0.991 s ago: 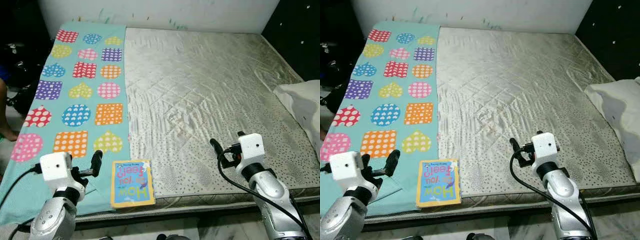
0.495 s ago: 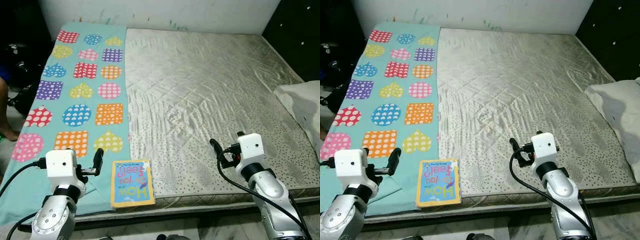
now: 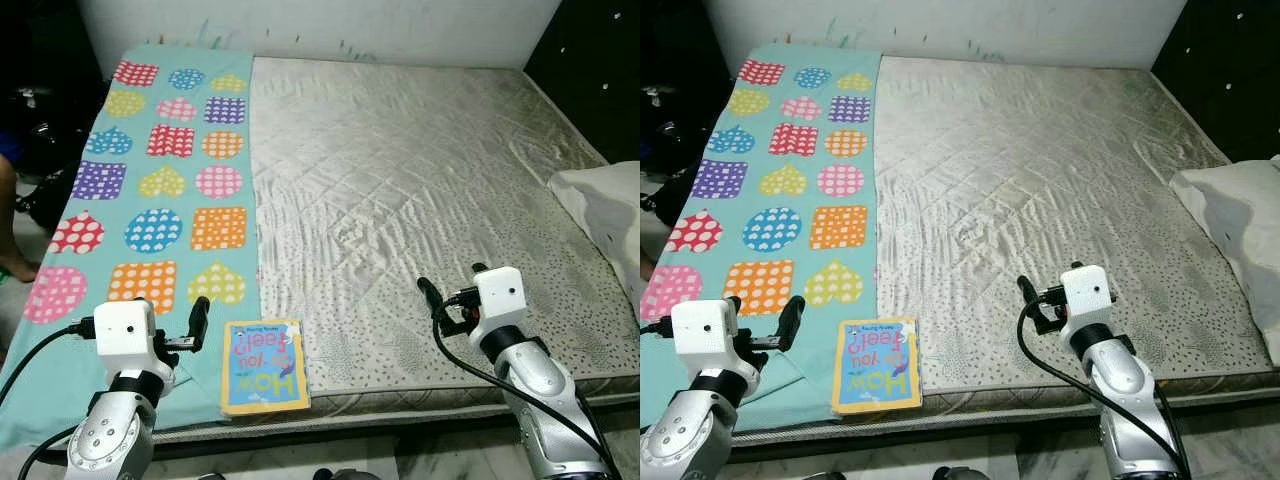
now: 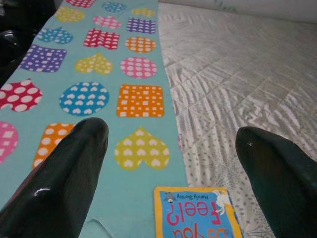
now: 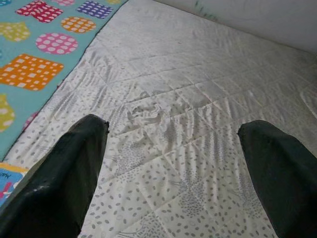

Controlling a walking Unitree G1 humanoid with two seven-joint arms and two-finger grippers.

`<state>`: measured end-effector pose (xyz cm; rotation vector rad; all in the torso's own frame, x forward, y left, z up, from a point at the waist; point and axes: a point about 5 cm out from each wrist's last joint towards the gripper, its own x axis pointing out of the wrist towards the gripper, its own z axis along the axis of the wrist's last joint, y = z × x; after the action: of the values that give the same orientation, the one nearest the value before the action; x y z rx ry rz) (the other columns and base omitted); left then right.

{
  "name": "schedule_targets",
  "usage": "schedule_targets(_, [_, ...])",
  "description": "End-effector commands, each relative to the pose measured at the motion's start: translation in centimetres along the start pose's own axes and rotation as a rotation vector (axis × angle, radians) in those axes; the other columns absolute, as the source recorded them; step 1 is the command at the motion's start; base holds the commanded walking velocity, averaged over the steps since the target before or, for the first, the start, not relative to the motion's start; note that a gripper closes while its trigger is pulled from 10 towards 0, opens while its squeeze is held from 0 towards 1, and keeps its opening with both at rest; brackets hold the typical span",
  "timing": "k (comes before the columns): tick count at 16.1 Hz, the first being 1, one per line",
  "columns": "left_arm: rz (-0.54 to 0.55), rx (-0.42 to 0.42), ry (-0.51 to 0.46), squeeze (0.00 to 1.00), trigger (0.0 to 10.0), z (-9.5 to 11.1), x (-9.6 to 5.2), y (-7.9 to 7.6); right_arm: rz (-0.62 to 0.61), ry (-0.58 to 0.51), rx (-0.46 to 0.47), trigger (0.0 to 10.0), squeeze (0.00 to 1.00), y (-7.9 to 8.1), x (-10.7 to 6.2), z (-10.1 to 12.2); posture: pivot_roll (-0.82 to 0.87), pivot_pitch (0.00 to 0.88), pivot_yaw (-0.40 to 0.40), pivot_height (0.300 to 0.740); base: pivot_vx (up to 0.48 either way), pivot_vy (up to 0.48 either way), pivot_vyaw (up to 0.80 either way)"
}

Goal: Clean up the room

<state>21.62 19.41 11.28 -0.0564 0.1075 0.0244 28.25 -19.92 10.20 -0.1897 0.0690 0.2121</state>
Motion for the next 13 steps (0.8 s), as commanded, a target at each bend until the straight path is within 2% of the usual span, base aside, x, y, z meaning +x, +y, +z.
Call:
schedule_targets(1, [-0.004, -0.008, 0.01, 0.0, 10.0, -0.31, -0.16, 0.0, 0.011, 0.013, 0.006, 10.0, 0.0, 0.02, -0.02, -0.21, -0.04, 0.16, -0.098, 0.74, 0.0, 0.0, 0.0])
schedule_targets(11, [-0.008, -0.023, 0.011, 0.0, 10.0, -0.42, -0.09, -0.18, 0.038, 0.014, 0.009, 10.0, 0.0, 0.37, -0.02, -0.26, -0.04, 0.156, -0.101, 0.641, 0.0, 0.0, 0.0])
schedule_targets(13, [-0.011, -0.023, 0.011, 0.0, 10.0, -0.42, -0.03, -0.22, 0.038, 0.015, 0.004, 10.0, 0.0, 0.38, 0.01, -0.25, -0.04, 0.156, -0.101, 0.636, 0.0, 0.0, 0.0])
